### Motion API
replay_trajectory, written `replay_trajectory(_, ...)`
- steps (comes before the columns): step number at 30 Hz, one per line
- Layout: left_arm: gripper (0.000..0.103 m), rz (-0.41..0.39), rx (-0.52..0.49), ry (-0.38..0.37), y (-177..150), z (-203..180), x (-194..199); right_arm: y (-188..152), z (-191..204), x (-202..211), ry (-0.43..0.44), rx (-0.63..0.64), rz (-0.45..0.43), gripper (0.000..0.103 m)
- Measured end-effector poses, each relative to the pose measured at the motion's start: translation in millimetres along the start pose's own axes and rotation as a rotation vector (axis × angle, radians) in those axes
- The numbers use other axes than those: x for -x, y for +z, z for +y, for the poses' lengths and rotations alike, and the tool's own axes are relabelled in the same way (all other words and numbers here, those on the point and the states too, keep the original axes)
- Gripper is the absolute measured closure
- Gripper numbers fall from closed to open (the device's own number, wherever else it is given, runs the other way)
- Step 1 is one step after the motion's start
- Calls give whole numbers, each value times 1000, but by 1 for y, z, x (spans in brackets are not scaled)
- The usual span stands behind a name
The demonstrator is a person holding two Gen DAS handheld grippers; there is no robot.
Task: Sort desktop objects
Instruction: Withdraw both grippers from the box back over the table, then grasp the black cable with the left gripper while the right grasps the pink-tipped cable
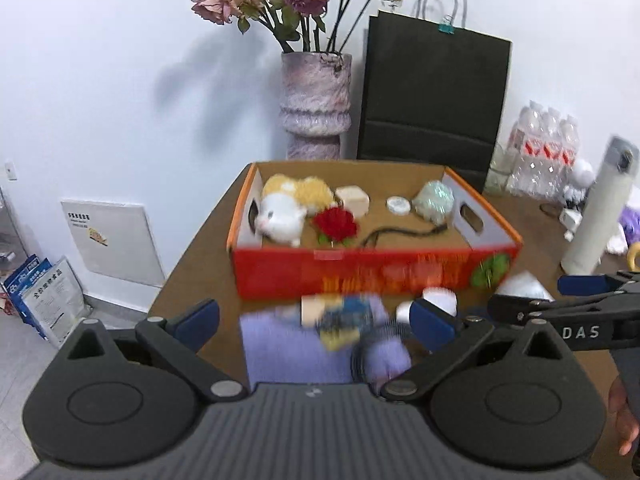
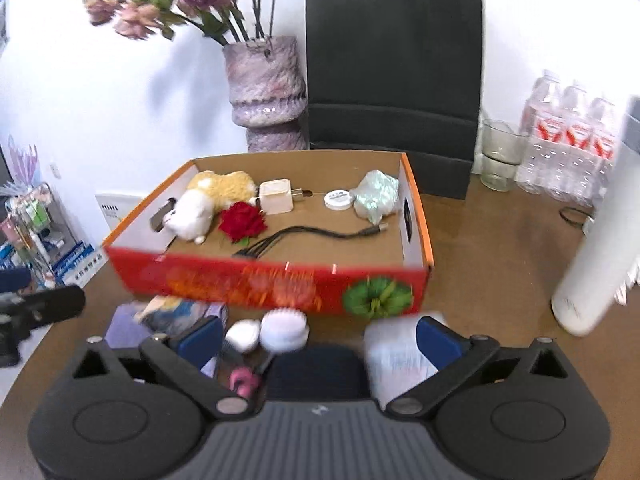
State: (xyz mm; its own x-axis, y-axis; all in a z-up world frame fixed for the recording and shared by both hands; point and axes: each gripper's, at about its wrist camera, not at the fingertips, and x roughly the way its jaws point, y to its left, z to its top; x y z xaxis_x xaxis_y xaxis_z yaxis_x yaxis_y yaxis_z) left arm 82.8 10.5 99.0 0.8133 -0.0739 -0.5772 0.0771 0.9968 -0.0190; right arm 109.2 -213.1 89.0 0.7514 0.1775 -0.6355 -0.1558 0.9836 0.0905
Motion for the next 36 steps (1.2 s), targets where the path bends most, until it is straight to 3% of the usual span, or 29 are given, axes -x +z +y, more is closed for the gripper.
replay_trajectory(5, 0, -18, -2, -6, -43, -6, 24, -46, 7, 29, 4, 20, -49, 0)
replay_trajectory(10, 0, 13, 31, -46, -81, -5, 43, -85, 10, 53, 8, 36, -88, 0)
replay_trajectory(13, 0, 4, 18, -20, -102, -5, 55, -109, 9, 66, 8, 87, -105, 0)
replay_trajectory(18, 0, 67, 29, -53, -124, -3, 61, -133, 6, 84, -19, 113, -96, 0)
replay_trajectory(22, 0, 36, 3, -53, -115, -6, 56, -138, 0, 89, 50, 56, -88, 1)
replay_trajectory(26, 0, 28, 45, -46, -100, 5, 44, -131, 1, 86, 73, 44, -114, 6)
replay_trajectory(28, 4, 1, 59, -43, -89, 11, 37, -127, 3, 83, 83, 55, -123, 11)
replay_trajectory(30, 24, -29, 34, -34, -76, 11, 28, -122, 5, 78, 94, 60, -122, 22)
replay_trajectory(32, 35, -30, -19, -27, -61, 8, 17, -117, 6, 69, 117, 59, -105, 31)
replay_trajectory(36, 40, -46, -129, -114, -36, -1, -11, -106, 14, 57, 188, 53, -68, 45)
